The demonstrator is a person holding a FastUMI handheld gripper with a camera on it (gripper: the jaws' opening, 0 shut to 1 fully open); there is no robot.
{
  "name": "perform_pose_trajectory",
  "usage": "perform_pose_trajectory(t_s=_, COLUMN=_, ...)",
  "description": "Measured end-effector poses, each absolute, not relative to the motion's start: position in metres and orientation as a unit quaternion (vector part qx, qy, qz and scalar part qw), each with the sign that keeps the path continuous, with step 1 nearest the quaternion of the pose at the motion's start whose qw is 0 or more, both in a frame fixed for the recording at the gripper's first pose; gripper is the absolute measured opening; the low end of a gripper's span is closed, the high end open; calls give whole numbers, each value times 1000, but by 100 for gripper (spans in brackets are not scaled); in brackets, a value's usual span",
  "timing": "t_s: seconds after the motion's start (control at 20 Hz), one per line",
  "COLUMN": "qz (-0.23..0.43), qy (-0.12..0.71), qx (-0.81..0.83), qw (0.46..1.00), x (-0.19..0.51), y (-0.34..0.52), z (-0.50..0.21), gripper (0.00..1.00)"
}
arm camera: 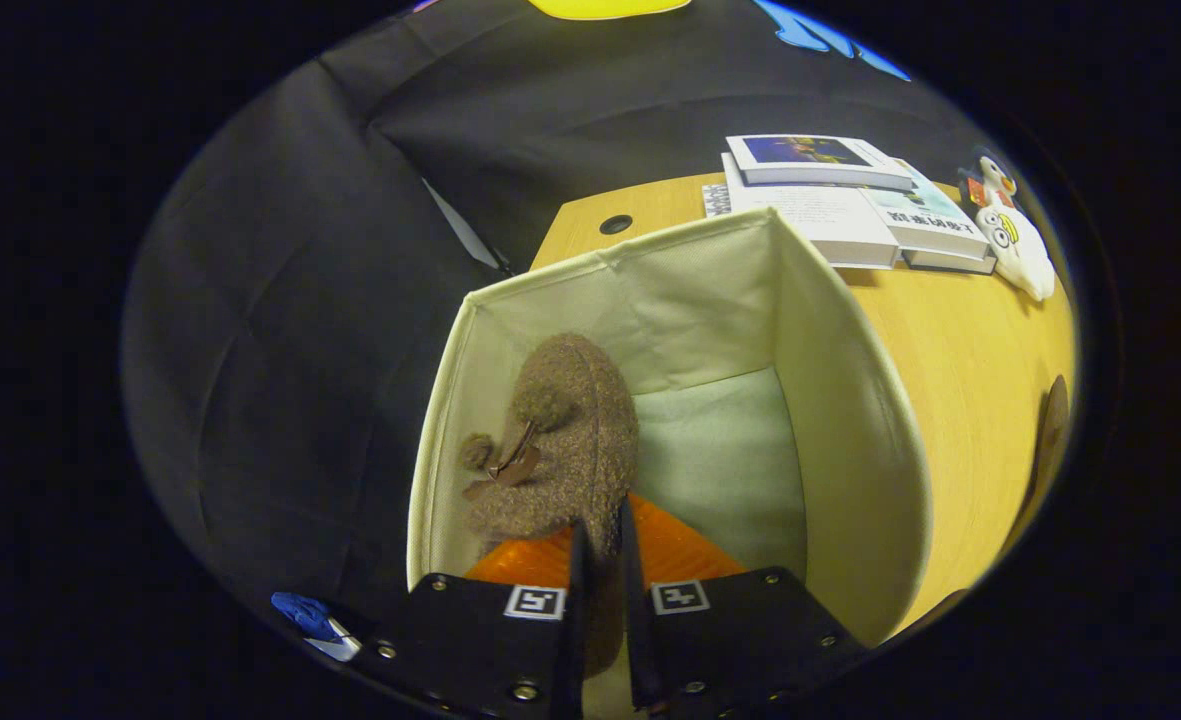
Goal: Open the storage box then place both shoes into the box .Put the left shoe in first, then the right shoe, with the right side of both shoes facing outward in a uniform manner.
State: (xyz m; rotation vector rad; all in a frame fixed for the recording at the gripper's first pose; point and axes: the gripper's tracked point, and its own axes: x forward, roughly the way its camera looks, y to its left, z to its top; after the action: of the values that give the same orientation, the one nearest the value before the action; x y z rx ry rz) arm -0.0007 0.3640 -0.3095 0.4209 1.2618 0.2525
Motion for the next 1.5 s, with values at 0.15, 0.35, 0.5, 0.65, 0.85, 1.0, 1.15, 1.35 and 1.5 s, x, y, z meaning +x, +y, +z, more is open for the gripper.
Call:
perform_pose_trajectory(t_s=0.15, qz=152, qy=562, qx=181, qw=792, x=-4, y=364, z=-290, gripper=78)
perform_pose_trajectory(t_s=0.35, qz=177, qy=516, qx=180, qw=819, x=1, y=343, z=-237, gripper=98)
perform_pose_trajectory(t_s=0.5, qz=185, qy=470, qx=169, qw=846, x=8, y=310, z=-203, gripper=98)
perform_pose_trajectory(t_s=0.65, qz=185, qy=430, qx=144, qw=872, x=11, y=267, z=-177, gripper=98)
perform_pose_trajectory(t_s=0.85, qz=167, qy=401, qx=115, qw=893, x=4, y=200, z=-159, gripper=98)
perform_pose_trajectory(t_s=1.0, qz=142, qy=394, qx=103, qw=902, x=-3, y=150, z=-156, gripper=98)
perform_pose_trajectory(t_s=1.15, qz=120, qy=389, qx=100, qw=908, x=-13, y=105, z=-158, gripper=98)
perform_pose_trajectory(t_s=1.35, qz=85, qy=384, qx=90, qw=915, x=-27, y=45, z=-163, gripper=98)
perform_pose_trajectory(t_s=1.5, qz=59, qy=380, qx=76, qw=920, x=-40, y=2, z=-171, gripper=98)
